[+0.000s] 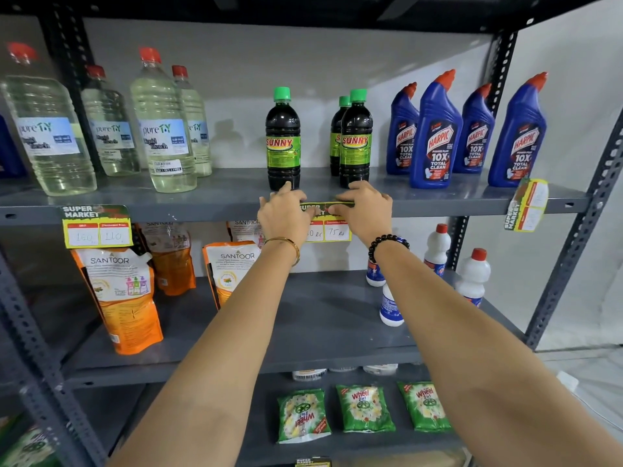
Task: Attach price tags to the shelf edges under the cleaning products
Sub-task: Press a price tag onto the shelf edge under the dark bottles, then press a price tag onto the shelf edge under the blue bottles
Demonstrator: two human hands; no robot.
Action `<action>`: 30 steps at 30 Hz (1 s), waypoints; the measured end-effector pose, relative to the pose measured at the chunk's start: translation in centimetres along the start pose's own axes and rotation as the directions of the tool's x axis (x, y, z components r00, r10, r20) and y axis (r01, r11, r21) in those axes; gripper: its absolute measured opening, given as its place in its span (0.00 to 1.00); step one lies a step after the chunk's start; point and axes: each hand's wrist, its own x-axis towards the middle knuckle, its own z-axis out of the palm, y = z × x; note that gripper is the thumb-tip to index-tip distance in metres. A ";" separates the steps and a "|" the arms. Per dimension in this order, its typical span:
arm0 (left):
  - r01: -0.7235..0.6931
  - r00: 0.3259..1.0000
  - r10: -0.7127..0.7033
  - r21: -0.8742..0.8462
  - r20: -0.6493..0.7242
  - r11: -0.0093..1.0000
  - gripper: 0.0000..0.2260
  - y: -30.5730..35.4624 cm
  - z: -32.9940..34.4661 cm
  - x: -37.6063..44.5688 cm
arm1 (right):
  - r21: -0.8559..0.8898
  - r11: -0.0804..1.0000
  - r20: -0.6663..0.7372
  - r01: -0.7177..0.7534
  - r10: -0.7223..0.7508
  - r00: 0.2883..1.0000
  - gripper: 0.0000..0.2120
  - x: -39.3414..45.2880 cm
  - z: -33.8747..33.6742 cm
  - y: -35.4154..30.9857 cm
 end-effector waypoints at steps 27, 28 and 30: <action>-0.373 0.926 0.375 -0.055 0.036 0.926 0.18 9.5 8.1 -4.3 | -0.191 0.979 -0.138 -0.071 0.044 0.989 0.21 -3.9 -9.9 12.1; -0.380 0.922 0.384 -0.083 0.044 0.921 0.17 11.2 9.1 -4.7 | -0.206 0.975 -0.148 -0.084 0.053 0.987 0.21 -3.9 -10.9 13.7; -0.385 0.918 0.393 -0.124 0.047 0.914 0.16 14.5 11.3 -5.5 | -0.231 0.967 -0.165 -0.105 0.068 0.984 0.20 -3.9 -12.9 16.7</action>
